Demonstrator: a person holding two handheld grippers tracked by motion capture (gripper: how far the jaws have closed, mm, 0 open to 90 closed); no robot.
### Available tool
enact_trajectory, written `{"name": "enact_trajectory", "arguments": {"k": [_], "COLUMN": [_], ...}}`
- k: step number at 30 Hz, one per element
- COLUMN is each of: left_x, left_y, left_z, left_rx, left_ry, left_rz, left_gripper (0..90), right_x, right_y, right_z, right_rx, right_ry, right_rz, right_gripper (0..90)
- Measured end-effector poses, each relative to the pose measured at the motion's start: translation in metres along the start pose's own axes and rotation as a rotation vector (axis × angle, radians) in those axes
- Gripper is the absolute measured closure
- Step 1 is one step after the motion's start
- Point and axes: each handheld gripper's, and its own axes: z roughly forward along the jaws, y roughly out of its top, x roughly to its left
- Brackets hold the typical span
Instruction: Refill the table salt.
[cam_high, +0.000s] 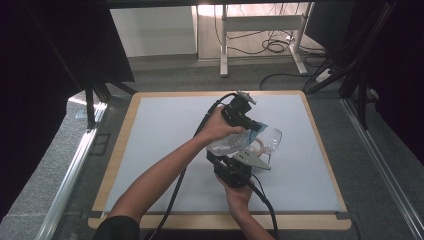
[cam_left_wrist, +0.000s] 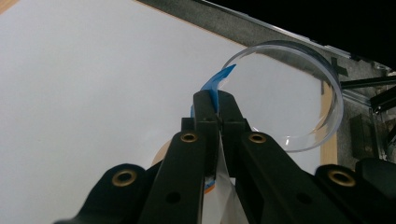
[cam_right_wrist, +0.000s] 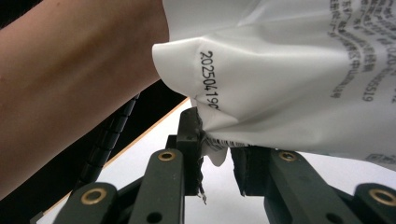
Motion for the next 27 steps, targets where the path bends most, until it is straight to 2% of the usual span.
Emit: {"name": "enact_trajectory", "arguments": {"k": [27], "left_x": [-0.0005], "left_y": [0.0033], "left_z": [0.0016], "left_rx": [0.005], "left_ry": [0.0], "left_rz": [-0.005], "left_gripper": [90.0], "right_x": [-0.0002], "right_y": [0.0022], "right_z": [0.0011], "right_rx": [-0.024], "right_ry": [0.003], "right_rz": [0.022], "right_gripper": [74.7]}}
